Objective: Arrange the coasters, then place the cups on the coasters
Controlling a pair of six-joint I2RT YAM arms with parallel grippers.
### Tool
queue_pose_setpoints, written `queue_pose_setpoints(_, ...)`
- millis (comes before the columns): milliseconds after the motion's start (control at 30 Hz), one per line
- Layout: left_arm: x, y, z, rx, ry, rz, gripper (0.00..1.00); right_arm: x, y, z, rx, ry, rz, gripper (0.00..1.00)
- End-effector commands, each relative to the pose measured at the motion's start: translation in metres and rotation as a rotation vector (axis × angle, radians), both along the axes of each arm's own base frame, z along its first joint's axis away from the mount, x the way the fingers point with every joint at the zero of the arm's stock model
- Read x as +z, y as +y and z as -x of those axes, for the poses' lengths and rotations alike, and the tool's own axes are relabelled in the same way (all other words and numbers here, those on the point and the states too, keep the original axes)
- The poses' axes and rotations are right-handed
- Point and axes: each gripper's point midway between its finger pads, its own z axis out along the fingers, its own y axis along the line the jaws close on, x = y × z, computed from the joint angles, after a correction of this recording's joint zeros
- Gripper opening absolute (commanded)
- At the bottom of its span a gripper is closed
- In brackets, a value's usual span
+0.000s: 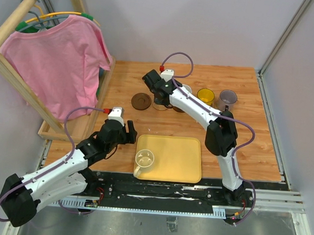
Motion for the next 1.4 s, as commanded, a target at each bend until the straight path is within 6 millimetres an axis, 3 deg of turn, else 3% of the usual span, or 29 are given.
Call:
queue_pose_setpoints(0,0.004,-0.002,-0.007,0.009,-0.009,-0.005,0.77,0.013,0.005,-0.016,0.002,-0.031,-0.040,0.01)
queue_pose_setpoints(800,-0.019,-0.008,-0.009,-0.017,0.050,-0.050,0.77,-0.036,0.020,-0.020,0.032,0.051,-0.060,0.01)
queue_pose_setpoints(1367,-0.023,-0.010,-0.010,-0.024,0.062,-0.055,0.77,-0.047,0.009,-0.025,-0.002,0.052,-0.028,0.01)
